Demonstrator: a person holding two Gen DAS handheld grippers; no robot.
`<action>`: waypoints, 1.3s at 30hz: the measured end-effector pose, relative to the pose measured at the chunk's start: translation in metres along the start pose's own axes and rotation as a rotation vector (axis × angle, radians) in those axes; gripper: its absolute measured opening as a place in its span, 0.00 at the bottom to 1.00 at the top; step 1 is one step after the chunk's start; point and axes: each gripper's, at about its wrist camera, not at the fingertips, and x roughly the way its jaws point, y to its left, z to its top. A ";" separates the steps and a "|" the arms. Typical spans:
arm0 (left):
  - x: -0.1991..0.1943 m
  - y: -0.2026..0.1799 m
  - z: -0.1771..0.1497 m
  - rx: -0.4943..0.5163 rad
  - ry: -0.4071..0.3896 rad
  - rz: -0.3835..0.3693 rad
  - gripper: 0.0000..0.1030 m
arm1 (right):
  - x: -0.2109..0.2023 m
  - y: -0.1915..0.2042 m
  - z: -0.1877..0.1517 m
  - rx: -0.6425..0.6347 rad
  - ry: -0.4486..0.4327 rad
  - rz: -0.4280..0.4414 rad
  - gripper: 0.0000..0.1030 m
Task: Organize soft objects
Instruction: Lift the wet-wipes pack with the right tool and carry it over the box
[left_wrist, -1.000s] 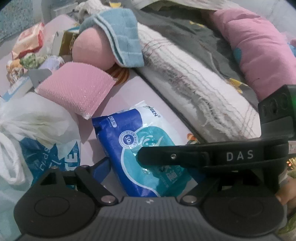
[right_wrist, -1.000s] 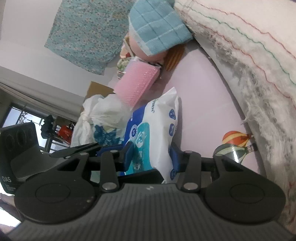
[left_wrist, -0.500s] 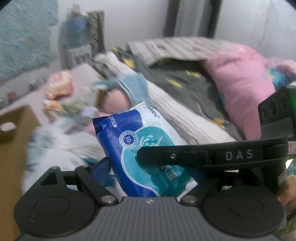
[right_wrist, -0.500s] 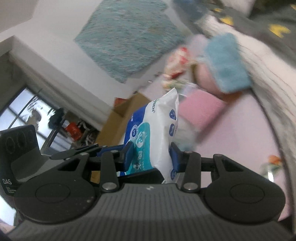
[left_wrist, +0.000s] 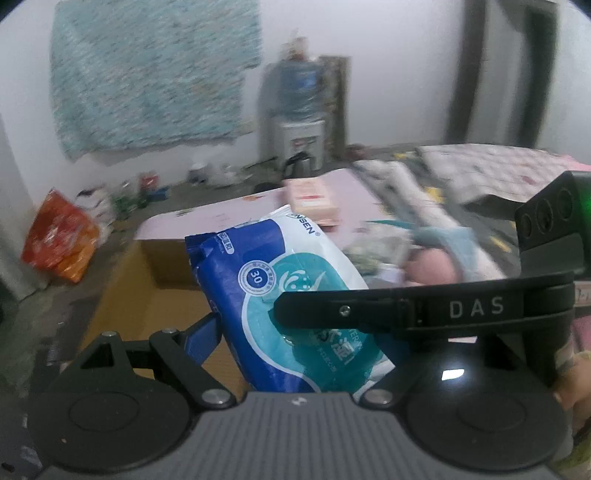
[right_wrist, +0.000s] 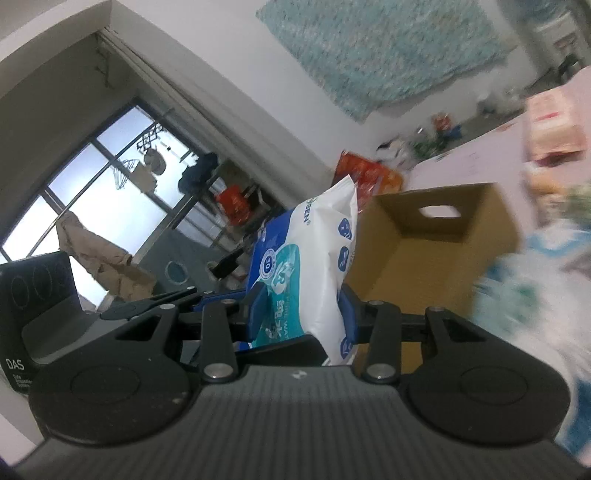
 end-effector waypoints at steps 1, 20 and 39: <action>0.008 0.014 0.008 -0.011 0.016 0.010 0.87 | 0.016 0.002 0.010 0.008 0.014 0.004 0.39; 0.209 0.179 0.028 -0.190 0.223 0.104 0.85 | 0.269 -0.121 0.071 0.270 0.282 -0.246 0.50; 0.069 0.192 0.014 -0.253 0.052 0.171 0.85 | 0.189 -0.080 0.080 0.191 0.180 -0.106 0.59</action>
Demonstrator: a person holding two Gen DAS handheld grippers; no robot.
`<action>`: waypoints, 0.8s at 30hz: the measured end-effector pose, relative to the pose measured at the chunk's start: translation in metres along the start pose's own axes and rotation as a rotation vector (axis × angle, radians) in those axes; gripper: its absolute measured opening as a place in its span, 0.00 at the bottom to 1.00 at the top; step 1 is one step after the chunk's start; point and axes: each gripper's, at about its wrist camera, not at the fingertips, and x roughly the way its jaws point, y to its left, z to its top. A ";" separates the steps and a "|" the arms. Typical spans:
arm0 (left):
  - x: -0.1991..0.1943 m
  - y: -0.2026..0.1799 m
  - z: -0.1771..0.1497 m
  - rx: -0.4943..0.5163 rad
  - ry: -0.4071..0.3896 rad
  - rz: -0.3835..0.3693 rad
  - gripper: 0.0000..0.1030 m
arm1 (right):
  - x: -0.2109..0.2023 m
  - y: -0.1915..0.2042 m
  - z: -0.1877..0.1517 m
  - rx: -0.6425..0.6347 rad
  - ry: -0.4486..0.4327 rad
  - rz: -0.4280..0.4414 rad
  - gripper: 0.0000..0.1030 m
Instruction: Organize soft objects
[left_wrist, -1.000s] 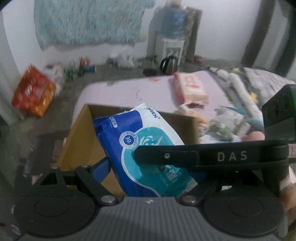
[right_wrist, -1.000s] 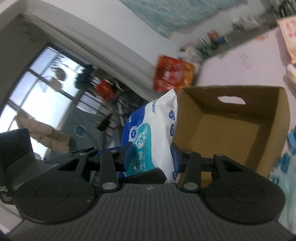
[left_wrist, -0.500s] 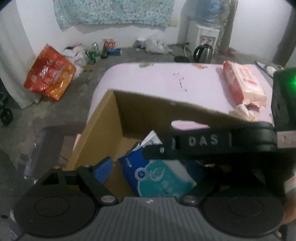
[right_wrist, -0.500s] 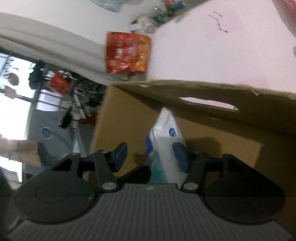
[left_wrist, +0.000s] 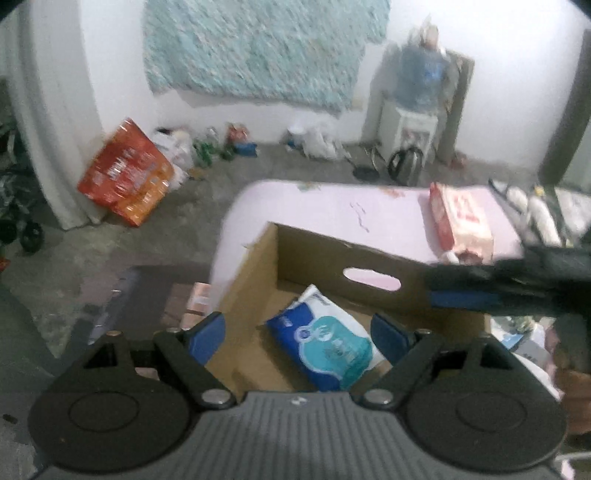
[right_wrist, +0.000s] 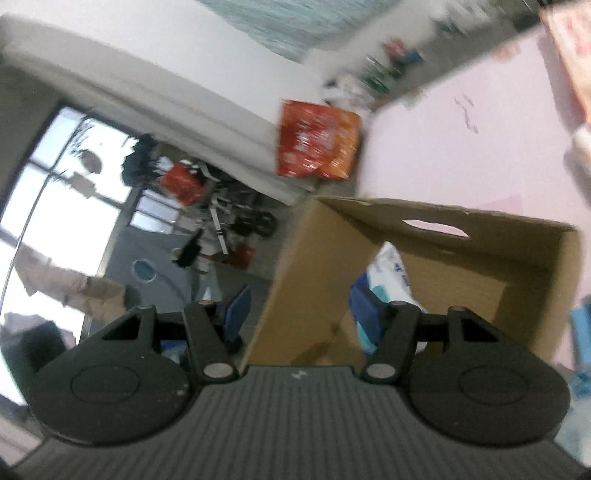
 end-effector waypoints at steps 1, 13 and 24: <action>-0.012 0.004 -0.003 -0.005 -0.015 0.009 0.85 | -0.016 0.007 -0.007 -0.030 -0.004 0.009 0.59; -0.032 0.072 -0.087 -0.129 0.074 0.179 0.80 | -0.118 0.033 -0.162 -0.178 0.141 0.043 0.59; -0.012 0.100 -0.126 -0.236 0.135 0.149 0.79 | -0.115 0.047 -0.244 -0.297 0.090 -0.122 0.59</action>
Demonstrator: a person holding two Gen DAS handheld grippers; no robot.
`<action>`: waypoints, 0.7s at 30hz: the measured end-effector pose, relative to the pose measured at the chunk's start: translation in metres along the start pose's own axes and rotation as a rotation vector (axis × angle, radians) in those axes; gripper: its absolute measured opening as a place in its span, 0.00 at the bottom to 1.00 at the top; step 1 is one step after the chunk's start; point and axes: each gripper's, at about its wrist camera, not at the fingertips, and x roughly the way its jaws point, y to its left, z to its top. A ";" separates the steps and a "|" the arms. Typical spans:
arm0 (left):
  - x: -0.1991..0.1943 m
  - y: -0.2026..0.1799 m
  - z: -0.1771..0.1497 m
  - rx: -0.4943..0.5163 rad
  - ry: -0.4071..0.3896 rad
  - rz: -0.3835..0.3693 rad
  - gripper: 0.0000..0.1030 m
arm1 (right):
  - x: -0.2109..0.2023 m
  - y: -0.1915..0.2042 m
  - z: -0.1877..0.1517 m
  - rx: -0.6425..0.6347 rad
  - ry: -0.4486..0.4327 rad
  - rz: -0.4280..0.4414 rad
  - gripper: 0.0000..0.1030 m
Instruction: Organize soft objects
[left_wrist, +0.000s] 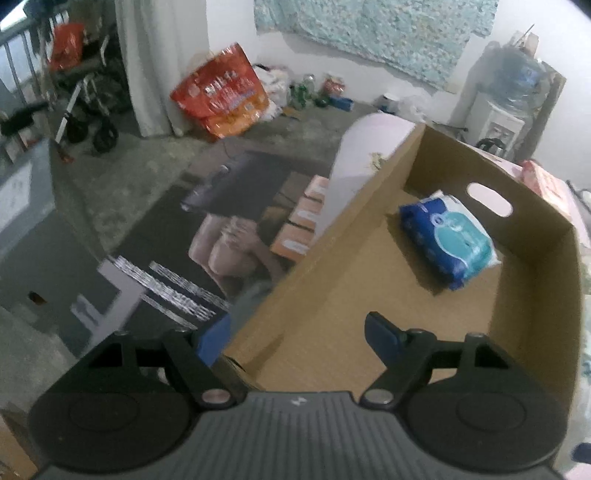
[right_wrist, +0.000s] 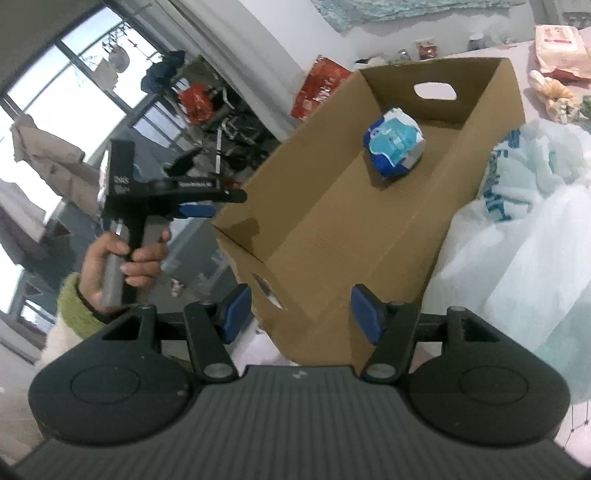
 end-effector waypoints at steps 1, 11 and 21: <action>-0.001 -0.002 -0.002 0.011 -0.005 0.003 0.79 | 0.002 0.001 -0.003 -0.004 0.002 -0.013 0.59; -0.008 -0.022 -0.029 0.061 0.088 -0.129 0.74 | 0.022 -0.009 -0.011 0.043 -0.001 -0.060 0.59; -0.023 -0.021 -0.006 0.155 -0.114 0.131 0.94 | 0.020 -0.017 -0.014 0.059 0.002 -0.040 0.59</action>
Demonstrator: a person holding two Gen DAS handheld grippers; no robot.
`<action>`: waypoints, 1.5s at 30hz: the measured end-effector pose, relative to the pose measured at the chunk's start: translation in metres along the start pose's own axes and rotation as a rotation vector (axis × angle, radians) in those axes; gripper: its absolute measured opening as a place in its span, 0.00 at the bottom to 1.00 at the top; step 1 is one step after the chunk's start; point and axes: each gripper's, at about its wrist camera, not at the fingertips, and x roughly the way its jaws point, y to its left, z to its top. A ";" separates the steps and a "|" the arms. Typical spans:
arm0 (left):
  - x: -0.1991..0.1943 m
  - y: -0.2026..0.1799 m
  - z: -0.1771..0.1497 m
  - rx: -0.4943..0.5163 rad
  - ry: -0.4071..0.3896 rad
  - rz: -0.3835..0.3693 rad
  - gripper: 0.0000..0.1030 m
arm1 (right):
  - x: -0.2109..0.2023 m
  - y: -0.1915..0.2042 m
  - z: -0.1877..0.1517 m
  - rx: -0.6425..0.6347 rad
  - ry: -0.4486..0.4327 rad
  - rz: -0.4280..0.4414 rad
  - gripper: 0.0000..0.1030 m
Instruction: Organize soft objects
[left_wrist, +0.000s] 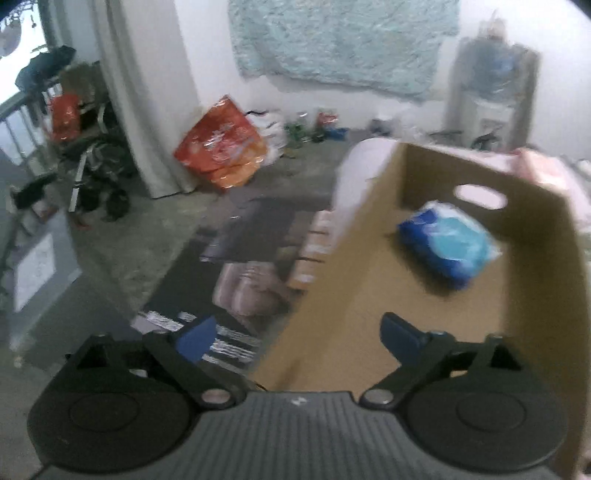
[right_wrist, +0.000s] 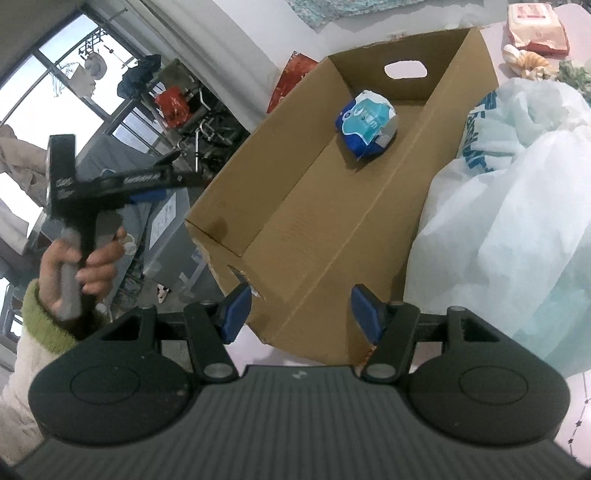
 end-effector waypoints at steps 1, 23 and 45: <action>0.011 0.004 0.003 -0.012 0.033 0.006 0.94 | 0.001 0.001 -0.001 0.001 0.004 0.000 0.59; 0.015 -0.001 -0.045 -0.047 0.328 -0.304 0.90 | -0.011 -0.014 0.001 -0.001 -0.009 -0.048 0.66; -0.021 -0.076 0.036 0.129 0.029 -0.279 0.78 | 0.024 0.021 0.191 -0.086 -0.038 0.036 0.63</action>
